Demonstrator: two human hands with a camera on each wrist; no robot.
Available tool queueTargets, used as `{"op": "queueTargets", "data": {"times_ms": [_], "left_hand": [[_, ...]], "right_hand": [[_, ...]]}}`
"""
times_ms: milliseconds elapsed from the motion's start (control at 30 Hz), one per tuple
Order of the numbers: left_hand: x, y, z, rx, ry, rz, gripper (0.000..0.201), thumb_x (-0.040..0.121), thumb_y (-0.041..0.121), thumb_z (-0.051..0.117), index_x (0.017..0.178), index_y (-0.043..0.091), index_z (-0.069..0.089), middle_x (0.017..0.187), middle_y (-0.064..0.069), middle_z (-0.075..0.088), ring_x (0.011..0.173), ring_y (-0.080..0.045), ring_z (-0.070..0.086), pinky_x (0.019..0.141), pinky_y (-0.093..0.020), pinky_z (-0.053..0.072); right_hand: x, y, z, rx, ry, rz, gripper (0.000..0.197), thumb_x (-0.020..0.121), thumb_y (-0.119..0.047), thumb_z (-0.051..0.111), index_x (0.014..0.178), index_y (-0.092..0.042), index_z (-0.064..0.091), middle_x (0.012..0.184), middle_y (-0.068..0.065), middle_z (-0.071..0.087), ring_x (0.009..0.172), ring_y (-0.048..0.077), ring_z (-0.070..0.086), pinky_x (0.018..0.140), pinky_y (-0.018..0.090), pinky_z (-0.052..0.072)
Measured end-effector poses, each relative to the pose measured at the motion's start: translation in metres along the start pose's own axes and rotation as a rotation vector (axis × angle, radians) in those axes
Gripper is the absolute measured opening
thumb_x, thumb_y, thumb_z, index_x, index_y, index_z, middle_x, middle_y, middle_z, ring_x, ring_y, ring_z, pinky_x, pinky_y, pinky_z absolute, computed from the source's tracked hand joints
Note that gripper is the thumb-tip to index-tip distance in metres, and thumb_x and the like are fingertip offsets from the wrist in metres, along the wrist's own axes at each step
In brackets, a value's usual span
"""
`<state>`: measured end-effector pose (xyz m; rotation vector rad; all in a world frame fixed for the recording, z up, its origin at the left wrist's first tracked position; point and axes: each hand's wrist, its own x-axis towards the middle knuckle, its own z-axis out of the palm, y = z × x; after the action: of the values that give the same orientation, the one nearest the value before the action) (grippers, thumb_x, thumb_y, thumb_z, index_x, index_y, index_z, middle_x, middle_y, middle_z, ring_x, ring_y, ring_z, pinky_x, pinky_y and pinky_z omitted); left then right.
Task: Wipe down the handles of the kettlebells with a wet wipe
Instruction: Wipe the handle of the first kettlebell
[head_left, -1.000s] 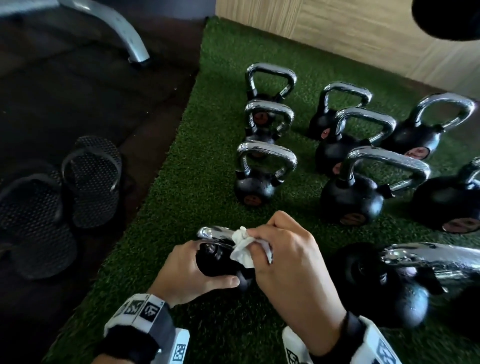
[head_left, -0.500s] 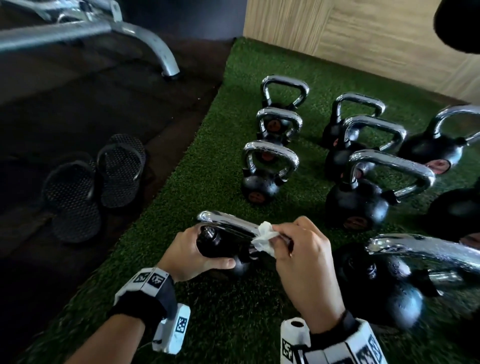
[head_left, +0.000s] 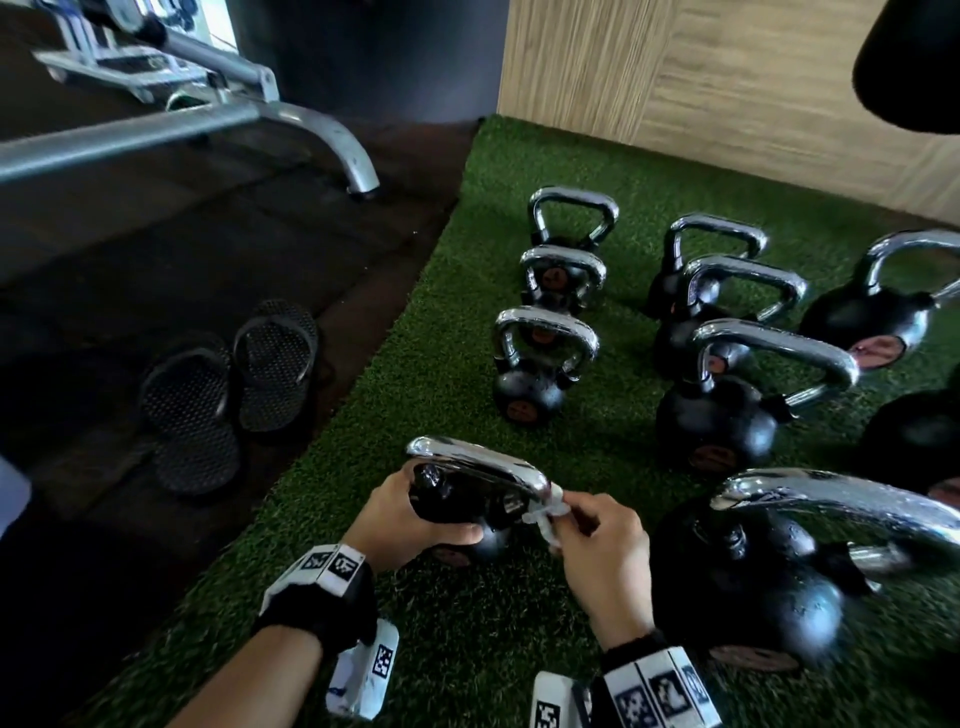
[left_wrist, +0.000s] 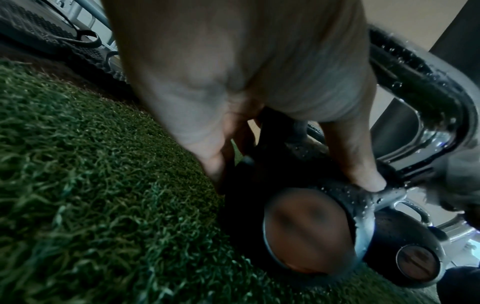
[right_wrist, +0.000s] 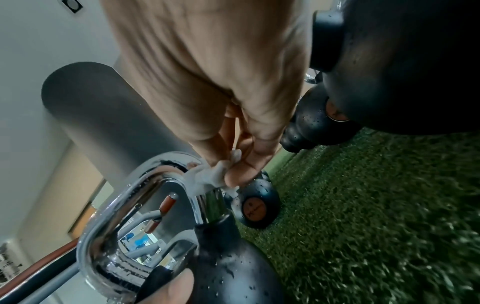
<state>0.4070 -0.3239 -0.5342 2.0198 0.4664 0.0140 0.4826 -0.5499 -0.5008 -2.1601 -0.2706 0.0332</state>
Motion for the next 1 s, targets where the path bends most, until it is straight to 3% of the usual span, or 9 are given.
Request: {"op": "queueTargets", "data": {"times_ms": [133, 300, 433, 500, 567, 700, 800, 900, 1000], "left_hand": [[-0.001, 0.004, -0.003, 0.065, 0.025, -0.051, 0.082, 0.041, 0.071, 0.089, 0.113, 0.038, 0.069, 0.103, 0.020, 0.075, 0.101, 0.000, 0.069, 0.095, -0.035, 0.057], [-0.008, 0.011, -0.004, 0.213, 0.031, -0.139, 0.085, 0.044, 0.078, 0.084, 0.117, 0.042, 0.062, 0.095, 0.024, 0.065, 0.095, -0.004, 0.061, 0.084, -0.022, 0.047], [-0.032, 0.009, -0.012, 0.248, 0.103, -0.172, 0.056, 0.064, 0.049, 0.088, 0.113, 0.038, 0.064, 0.103, 0.016, 0.073, 0.097, -0.006, 0.068, 0.086, -0.021, 0.052], [-0.051, 0.008, -0.018, 0.163, 0.273, -0.136, 0.022, 0.079, 0.029, 0.084, 0.097, 0.034, 0.072, 0.092, 0.017, 0.075, 0.091, -0.001, 0.072, 0.081, -0.018, 0.054], [-0.067, 0.012, -0.019, -0.021, 0.333, -0.040, 0.010, 0.088, 0.021, 0.078, 0.091, 0.031, 0.078, 0.084, 0.015, 0.077, 0.084, -0.003, 0.074, 0.079, -0.022, 0.058], [-0.084, 0.039, -0.012, -0.669, 0.034, -0.070, 0.029, 0.093, 0.033, 0.066, 0.117, 0.019, 0.076, 0.110, -0.006, 0.079, 0.106, -0.028, 0.074, 0.093, -0.039, 0.061], [-0.087, 0.049, -0.012, -0.667, -0.100, -0.003, 0.031, 0.097, 0.029, 0.061, 0.117, 0.012, 0.077, 0.114, -0.011, 0.077, 0.111, -0.028, 0.072, 0.097, -0.036, 0.058], [-0.088, 0.050, -0.013, -0.721, -0.090, 0.061, 0.031, 0.096, 0.026, 0.062, 0.115, 0.007, 0.078, 0.113, -0.015, 0.077, 0.114, -0.034, 0.070, 0.103, -0.042, 0.054], [-0.084, 0.050, -0.013, -0.782, -0.030, 0.130, 0.030, 0.088, 0.026, 0.070, 0.111, 0.009, 0.079, 0.109, -0.016, 0.077, 0.107, -0.030, 0.074, 0.090, -0.027, 0.058]], "right_hand": [[-0.002, 0.008, 0.018, 0.099, 0.020, 0.066, 0.013, 0.090, -0.017, 0.072, 0.089, -0.028, 0.078, 0.079, -0.008, 0.070, 0.075, 0.006, 0.067, 0.065, 0.021, 0.050], [-0.009, 0.012, 0.025, 0.101, -0.062, 0.099, 0.018, 0.089, -0.023, 0.074, 0.081, -0.039, 0.075, 0.074, -0.012, 0.072, 0.068, -0.001, 0.066, 0.056, 0.009, 0.046], [-0.026, 0.012, 0.004, 0.153, -0.039, 0.103, 0.014, 0.083, -0.025, 0.081, 0.084, -0.039, 0.079, 0.074, -0.019, 0.075, 0.068, -0.001, 0.071, 0.062, 0.023, 0.056], [-0.038, 0.005, -0.002, 0.222, -0.025, 0.072, 0.020, 0.080, -0.021, 0.083, 0.083, -0.039, 0.075, 0.076, -0.016, 0.076, 0.072, 0.002, 0.072, 0.065, 0.032, 0.059], [-0.046, -0.007, -0.005, 0.283, -0.075, 0.001, 0.023, 0.079, -0.018, 0.083, 0.085, -0.038, 0.074, 0.079, -0.013, 0.077, 0.073, 0.004, 0.073, 0.065, 0.030, 0.059], [-0.050, -0.037, -0.004, 0.362, -0.212, -0.170, 0.029, 0.079, -0.005, 0.081, 0.082, -0.034, 0.078, 0.083, -0.010, 0.078, 0.075, 0.007, 0.074, 0.067, 0.018, 0.058], [-0.047, -0.052, -0.002, 0.336, -0.248, -0.275, 0.033, 0.076, -0.005, 0.083, 0.081, -0.037, 0.079, 0.089, -0.012, 0.075, 0.084, 0.008, 0.072, 0.072, 0.017, 0.056], [-0.042, -0.060, 0.000, 0.316, -0.221, -0.298, 0.035, 0.073, -0.008, 0.086, 0.078, -0.042, 0.080, 0.086, -0.010, 0.067, 0.078, 0.009, 0.067, 0.065, 0.017, 0.053], [-0.037, -0.065, 0.002, 0.272, -0.147, -0.324, 0.029, 0.071, -0.016, 0.089, 0.077, -0.042, 0.079, 0.082, -0.010, 0.065, 0.071, 0.012, 0.064, 0.058, 0.021, 0.052]]}}
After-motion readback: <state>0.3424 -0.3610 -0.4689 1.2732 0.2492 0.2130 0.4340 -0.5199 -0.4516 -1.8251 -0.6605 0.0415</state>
